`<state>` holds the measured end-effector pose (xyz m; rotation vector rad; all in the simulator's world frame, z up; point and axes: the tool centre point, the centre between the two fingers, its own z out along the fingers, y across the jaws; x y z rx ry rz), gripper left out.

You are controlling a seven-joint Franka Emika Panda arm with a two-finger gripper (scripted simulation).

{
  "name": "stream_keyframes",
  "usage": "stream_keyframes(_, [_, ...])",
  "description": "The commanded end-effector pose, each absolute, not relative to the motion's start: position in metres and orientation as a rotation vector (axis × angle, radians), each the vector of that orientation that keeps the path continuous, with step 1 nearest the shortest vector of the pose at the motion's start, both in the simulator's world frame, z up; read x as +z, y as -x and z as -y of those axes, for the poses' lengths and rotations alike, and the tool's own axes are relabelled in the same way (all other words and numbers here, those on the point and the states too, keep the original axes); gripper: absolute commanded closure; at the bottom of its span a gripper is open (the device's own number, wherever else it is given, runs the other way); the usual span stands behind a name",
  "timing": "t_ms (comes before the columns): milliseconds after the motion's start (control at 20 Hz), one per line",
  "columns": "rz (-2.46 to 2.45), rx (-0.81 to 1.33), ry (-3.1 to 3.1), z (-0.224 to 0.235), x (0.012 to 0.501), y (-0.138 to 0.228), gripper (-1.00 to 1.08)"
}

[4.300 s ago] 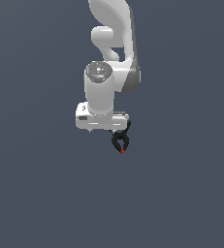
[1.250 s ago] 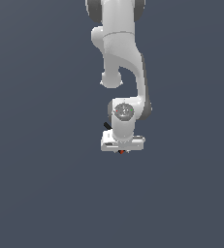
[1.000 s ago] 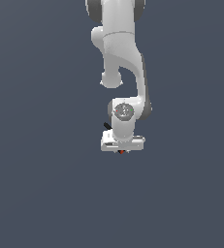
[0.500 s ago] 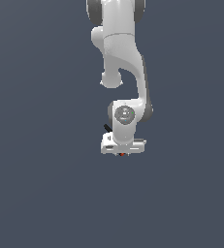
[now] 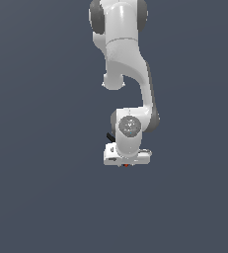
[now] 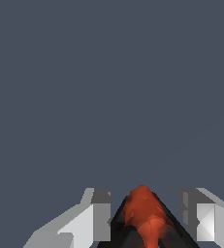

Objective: Pick up the object and move it to a goal position.

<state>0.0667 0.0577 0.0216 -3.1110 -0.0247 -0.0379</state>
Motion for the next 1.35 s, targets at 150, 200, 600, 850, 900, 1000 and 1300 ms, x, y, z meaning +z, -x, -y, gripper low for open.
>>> stream_keyframes(150, [0.024,-0.043,3.111,-0.06,0.026,-0.095,1.08])
stream_keyframes(200, [0.024,-0.043,3.111,-0.061,0.027,-0.099,1.08])
stream_keyframes(600, [0.024,-0.043,3.111,-0.064,0.03,-0.129,1.08])
stream_keyframes(850, [0.024,-0.042,3.111,-0.065,0.031,-0.14,1.08])
stream_keyframes(900, [0.024,-0.042,3.111,-0.065,0.031,-0.141,1.08])
stream_keyframes(1000, [0.024,-0.042,3.111,-0.065,0.031,-0.143,1.08])
stream_keyframes(1300, [0.024,-0.042,3.111,-0.066,0.032,-0.146,1.08])
